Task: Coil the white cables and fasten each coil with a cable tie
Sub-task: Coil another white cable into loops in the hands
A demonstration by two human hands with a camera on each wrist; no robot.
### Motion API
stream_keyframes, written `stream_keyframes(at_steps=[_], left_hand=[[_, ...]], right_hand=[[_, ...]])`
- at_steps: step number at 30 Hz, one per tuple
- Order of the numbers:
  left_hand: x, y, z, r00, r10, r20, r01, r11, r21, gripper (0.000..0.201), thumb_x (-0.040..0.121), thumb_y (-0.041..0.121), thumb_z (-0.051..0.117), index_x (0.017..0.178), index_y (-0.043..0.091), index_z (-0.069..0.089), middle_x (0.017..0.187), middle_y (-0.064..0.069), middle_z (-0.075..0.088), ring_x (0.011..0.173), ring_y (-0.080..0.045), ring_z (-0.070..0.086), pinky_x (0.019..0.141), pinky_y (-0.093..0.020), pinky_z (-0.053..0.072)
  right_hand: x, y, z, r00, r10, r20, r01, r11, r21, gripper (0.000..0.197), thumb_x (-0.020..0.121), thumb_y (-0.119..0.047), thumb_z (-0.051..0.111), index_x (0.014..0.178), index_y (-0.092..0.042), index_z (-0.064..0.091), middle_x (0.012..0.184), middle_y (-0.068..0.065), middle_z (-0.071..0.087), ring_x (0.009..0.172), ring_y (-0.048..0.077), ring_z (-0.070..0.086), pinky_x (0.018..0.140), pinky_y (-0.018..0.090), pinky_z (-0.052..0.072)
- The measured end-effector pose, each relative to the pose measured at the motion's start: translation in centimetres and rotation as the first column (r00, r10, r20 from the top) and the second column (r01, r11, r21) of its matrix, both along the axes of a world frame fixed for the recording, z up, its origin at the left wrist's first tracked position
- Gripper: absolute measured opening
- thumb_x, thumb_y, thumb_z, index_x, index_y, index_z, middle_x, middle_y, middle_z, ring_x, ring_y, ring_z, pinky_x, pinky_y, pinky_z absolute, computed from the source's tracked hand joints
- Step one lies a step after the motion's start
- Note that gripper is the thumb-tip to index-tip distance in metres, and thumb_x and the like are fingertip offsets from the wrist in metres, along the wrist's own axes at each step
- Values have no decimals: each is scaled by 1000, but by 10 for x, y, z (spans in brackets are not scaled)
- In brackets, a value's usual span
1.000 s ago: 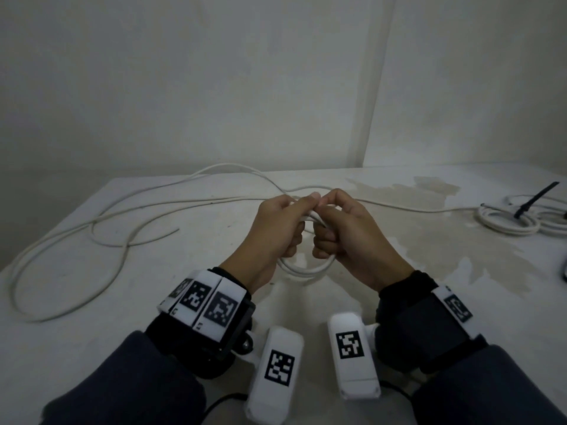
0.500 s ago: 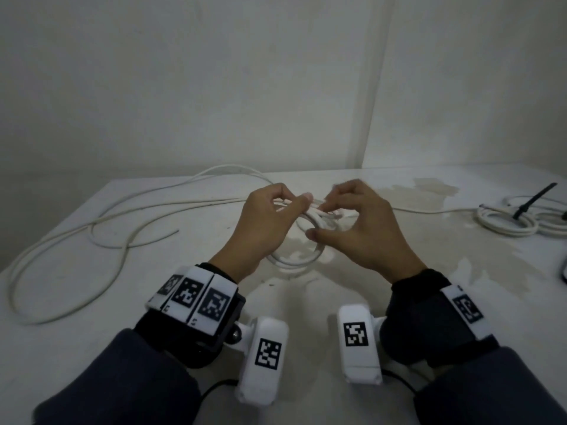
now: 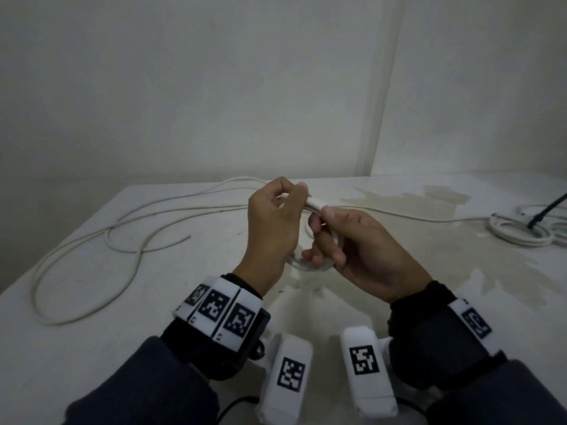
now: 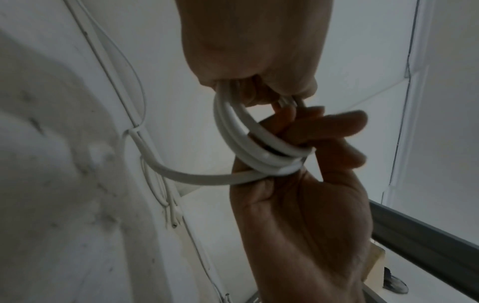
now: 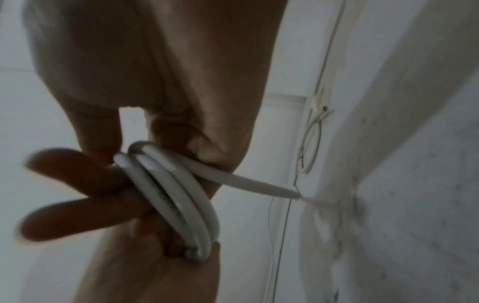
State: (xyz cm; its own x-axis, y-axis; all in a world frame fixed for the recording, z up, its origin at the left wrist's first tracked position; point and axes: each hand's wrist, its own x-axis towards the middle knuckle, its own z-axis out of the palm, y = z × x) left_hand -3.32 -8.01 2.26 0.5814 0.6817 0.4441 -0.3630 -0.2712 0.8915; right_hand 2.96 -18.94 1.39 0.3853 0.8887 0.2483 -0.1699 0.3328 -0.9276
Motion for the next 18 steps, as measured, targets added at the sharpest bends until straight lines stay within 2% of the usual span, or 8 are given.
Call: stream_keyframes(at_steps=[4, 8, 10, 11, 13, 15, 17, 18], left_hand=[[4, 6, -13, 1000, 0, -11, -1, 997, -71, 27, 94, 15, 50, 68, 6, 52, 54, -5, 42, 47, -11, 36, 47, -23, 32], [7, 5, -15, 981, -148, -122, 132, 983, -129, 36, 99, 34, 45, 69, 13, 46, 52, 4, 37, 43, -7, 32, 43, -19, 30], [8, 6, -14, 962, -185, -200, 160, 978, -133, 43, 99, 47, 36, 80, 12, 52, 58, 3, 47, 49, -7, 43, 48, -18, 39], [9, 9, -16, 950, -160, -268, 128, 983, -132, 49, 98, 52, 30, 88, 12, 55, 68, 1, 55, 58, -8, 50, 57, -20, 43], [12, 21, -27, 885, -66, -460, 26, 995, -93, 57, 94, 60, 32, 105, 10, 56, 97, -7, 63, 81, -17, 57, 73, -29, 43], [11, 30, -38, 735, -23, -677, 12, 1000, -21, 66, 89, 59, 47, 120, 0, 53, 118, -17, 60, 99, -29, 60, 75, -32, 44], [11, 34, -43, 633, -50, -773, 83, 997, 4, 62, 88, 52, 55, 113, -5, 58, 111, -20, 63, 92, -28, 62, 66, -26, 46], [11, 33, -44, 652, -87, -753, 95, 995, -33, 50, 89, 46, 58, 102, -3, 61, 99, -19, 65, 78, -24, 62, 58, -23, 45]], right_hand=[[-4, 7, -1, 997, -16, -76, 13, 999, -39, 31, 90, -36, 45, 79, -8, 53, 45, -7, 31, 40, 9, 32, 62, 27, 44], [-2, 9, -1, 977, -134, -168, 125, 990, -62, 29, 90, -35, 46, 75, -10, 49, 43, -11, 23, 35, 5, 23, 46, 20, 39], [2, 9, -1, 950, -195, -246, 193, 981, -33, 33, 97, -33, 41, 73, -10, 48, 41, -11, 24, 33, 4, 22, 44, 19, 38], [6, 8, 0, 928, -218, -303, 227, 974, -3, 35, 99, -32, 39, 73, -10, 48, 41, -11, 24, 33, 4, 22, 43, 18, 38], [14, 3, 3, 868, -228, -441, 288, 955, 75, 38, 102, -32, 36, 73, -11, 47, 41, -11, 24, 32, 4, 22, 42, 17, 39], [19, -1, 4, 797, -176, -577, 322, 933, 160, 39, 102, -32, 36, 71, -11, 47, 41, -10, 24, 32, 5, 24, 43, 17, 40], [21, -1, 3, 744, -119, -658, 336, 917, 215, 39, 102, -32, 37, 70, -11, 47, 41, -9, 25, 32, 6, 25, 43, 16, 41], [20, 0, 3, 729, -102, -677, 335, 915, 223, 39, 102, -31, 37, 70, -11, 47, 41, -9, 25, 32, 6, 25, 44, 16, 41]])
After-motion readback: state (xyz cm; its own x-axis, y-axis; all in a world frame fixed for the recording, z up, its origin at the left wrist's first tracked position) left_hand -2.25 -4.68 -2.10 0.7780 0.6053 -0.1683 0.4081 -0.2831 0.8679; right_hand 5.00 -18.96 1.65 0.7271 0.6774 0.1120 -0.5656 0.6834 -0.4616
